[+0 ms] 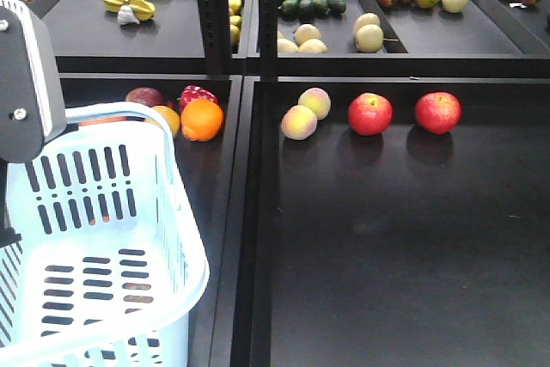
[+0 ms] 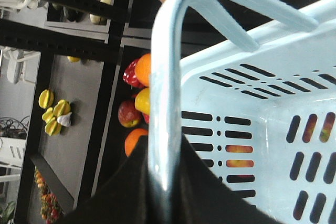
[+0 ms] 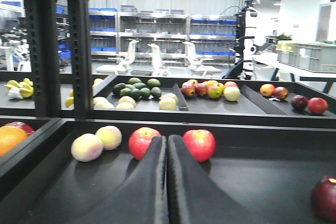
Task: Pick three apples into basket with both arms
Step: 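Drive the base away from the table while holding the basket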
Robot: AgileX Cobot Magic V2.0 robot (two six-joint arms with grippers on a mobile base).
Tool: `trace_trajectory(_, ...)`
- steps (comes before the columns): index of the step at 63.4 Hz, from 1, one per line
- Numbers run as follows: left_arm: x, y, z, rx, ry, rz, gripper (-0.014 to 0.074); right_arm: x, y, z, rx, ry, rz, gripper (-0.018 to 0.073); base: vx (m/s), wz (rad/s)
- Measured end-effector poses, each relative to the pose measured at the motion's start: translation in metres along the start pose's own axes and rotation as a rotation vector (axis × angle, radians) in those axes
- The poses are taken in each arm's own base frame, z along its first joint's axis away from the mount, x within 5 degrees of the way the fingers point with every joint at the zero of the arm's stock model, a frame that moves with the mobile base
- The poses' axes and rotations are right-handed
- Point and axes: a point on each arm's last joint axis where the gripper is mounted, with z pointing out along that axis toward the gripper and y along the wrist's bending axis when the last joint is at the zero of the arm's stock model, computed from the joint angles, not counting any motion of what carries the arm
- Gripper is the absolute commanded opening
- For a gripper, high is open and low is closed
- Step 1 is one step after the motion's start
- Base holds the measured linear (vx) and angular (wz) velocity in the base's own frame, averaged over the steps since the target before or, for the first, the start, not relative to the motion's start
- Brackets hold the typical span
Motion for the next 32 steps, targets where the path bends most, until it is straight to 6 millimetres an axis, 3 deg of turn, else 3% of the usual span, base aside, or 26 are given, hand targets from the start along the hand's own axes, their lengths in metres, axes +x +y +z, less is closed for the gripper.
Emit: trace_trajectory(32, 0.0, 0.0, 0.0, 0.0, 0.0, 0.0, -0.0007, 0.0, 0.0, 0.0, 0.0, 0.0, 0.0, -0.0007, -0.04, 0.31)
